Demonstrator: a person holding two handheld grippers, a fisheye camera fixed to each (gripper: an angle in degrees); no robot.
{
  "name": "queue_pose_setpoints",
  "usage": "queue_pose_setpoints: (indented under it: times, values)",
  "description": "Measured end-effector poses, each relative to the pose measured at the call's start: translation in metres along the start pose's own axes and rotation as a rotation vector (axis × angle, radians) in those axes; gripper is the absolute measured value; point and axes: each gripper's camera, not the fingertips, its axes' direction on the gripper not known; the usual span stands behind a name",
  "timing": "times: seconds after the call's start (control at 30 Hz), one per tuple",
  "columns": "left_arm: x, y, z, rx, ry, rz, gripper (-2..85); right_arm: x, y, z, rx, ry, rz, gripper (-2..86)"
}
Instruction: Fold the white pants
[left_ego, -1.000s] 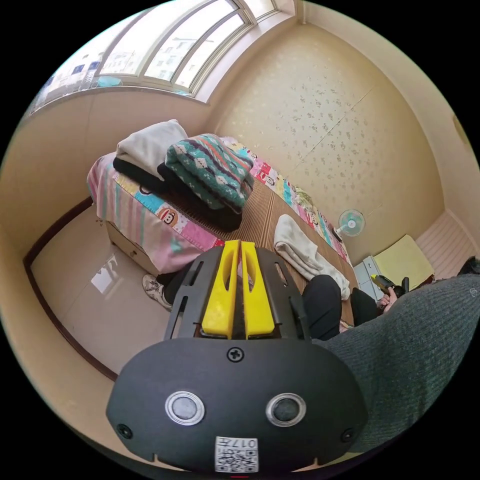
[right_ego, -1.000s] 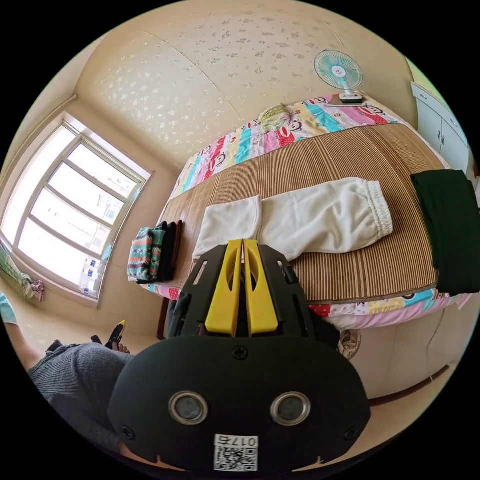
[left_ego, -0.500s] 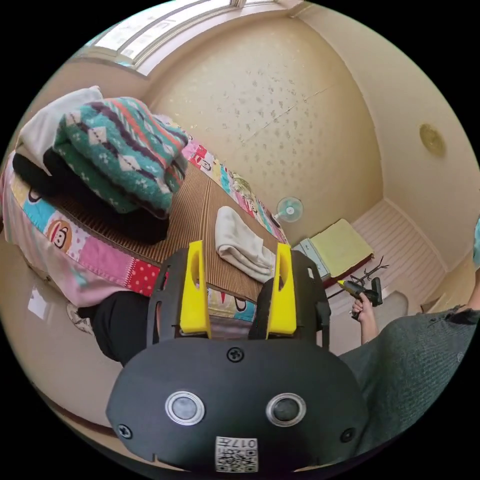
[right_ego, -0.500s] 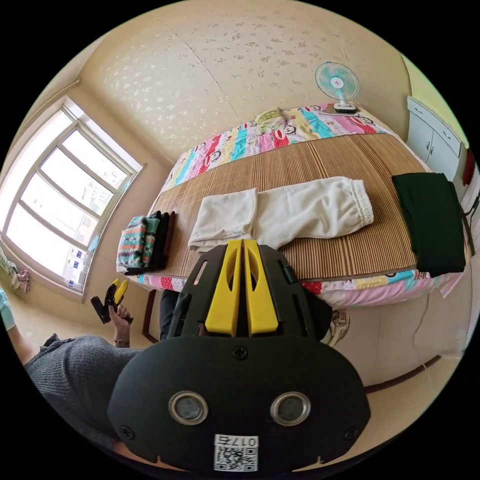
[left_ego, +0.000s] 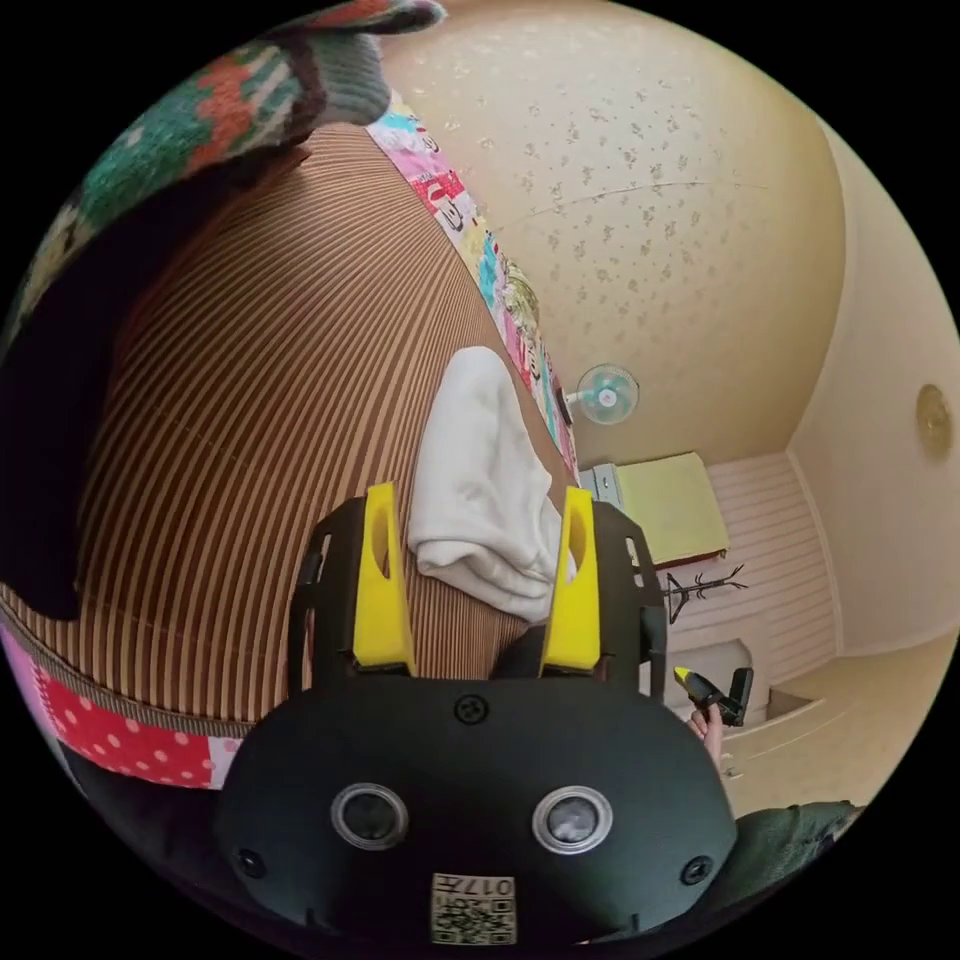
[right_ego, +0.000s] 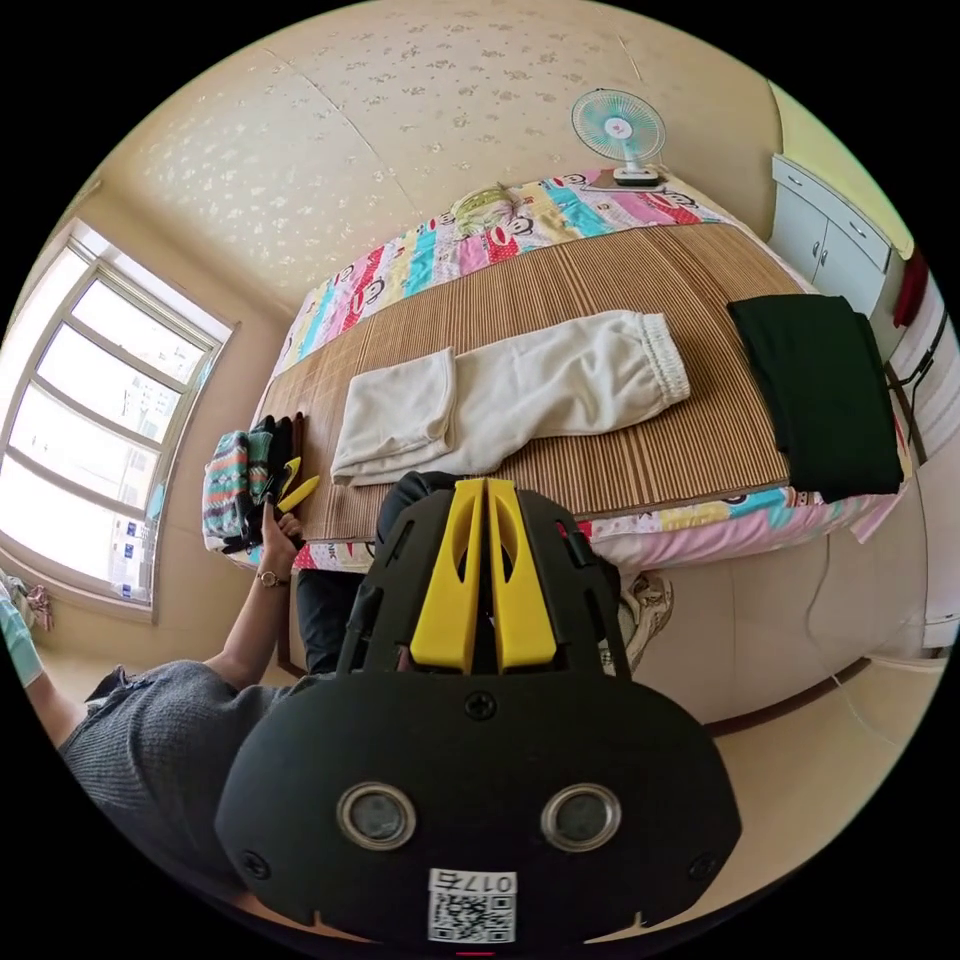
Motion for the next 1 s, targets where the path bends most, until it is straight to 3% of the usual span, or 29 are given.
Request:
queue_pose_setpoints:
  times: [0.13,0.27,0.43,0.67,0.73,0.8,0.93,1.0]
  values:
    - [-0.007,-0.002,0.016,0.014,-0.034,-0.067,20.8,-0.017,-0.037,0.055,-0.076,-0.075,-0.069,1.3]
    - [-0.022,-0.009,0.057,-0.159,-0.138,-0.111,16.4,-0.054,-0.082,0.125,-0.199,-0.050,-0.266,3.3]
    - [-0.050,-0.006,0.065,-0.199,-0.060,-0.211,12.6,-0.082,-0.148,0.225,-0.233,-0.058,-0.309,6.1]
    - [-0.045,0.021,0.038,-0.044,-0.063,-0.123,6.3,-0.116,-0.192,0.296,-0.262,-0.123,-0.420,1.7]
    - [-0.053,0.029,0.033,0.000,-0.017,-0.146,8.5,-0.114,-0.180,0.362,-0.523,0.044,-0.534,1.1]
    - [-0.064,0.037,0.030,0.048,0.054,-0.163,14.8,-0.104,-0.159,0.395,-0.652,0.046,-0.634,0.8]
    - [-0.076,0.040,0.045,0.032,0.062,-0.195,21.0,-0.071,-0.170,0.391,-0.586,-0.105,-0.417,0.5]
    - [-0.081,0.038,0.069,-0.019,0.056,-0.192,17.0,-0.069,-0.163,0.389,-0.538,-0.107,-0.446,0.5]
